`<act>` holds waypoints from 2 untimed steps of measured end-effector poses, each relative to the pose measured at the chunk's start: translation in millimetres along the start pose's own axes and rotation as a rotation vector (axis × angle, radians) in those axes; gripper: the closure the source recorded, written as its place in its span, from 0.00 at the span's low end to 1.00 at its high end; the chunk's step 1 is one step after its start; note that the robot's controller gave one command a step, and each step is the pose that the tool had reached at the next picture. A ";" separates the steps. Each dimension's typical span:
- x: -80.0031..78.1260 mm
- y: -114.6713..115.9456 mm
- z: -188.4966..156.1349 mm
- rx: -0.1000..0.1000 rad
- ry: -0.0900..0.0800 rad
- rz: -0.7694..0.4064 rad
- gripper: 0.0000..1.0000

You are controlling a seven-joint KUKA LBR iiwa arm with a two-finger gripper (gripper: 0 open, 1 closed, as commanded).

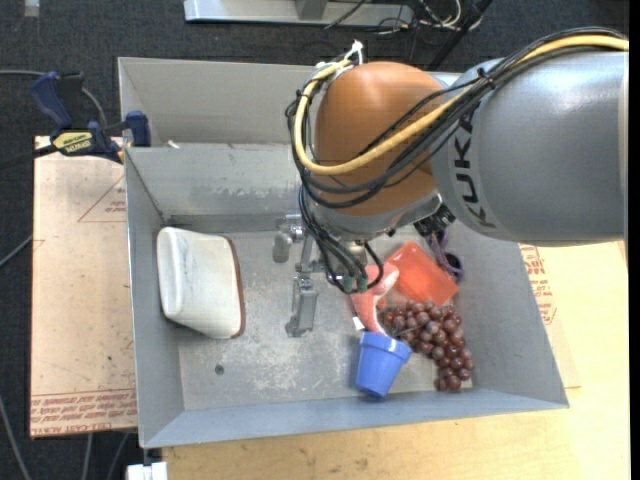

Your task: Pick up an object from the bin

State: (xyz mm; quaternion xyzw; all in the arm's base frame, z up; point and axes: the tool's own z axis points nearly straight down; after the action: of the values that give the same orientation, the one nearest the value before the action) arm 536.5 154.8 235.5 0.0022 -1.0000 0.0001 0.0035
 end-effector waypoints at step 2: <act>-10.5 -38.4 7.0 -0.004 -0.007 0.040 0.00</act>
Offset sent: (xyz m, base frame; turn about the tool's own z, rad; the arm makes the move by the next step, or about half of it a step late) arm 0.0316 -0.1347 -0.0354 0.1382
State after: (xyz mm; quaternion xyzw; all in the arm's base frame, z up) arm 547.2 116.4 228.4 -0.0176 -0.9998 -0.0018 0.0000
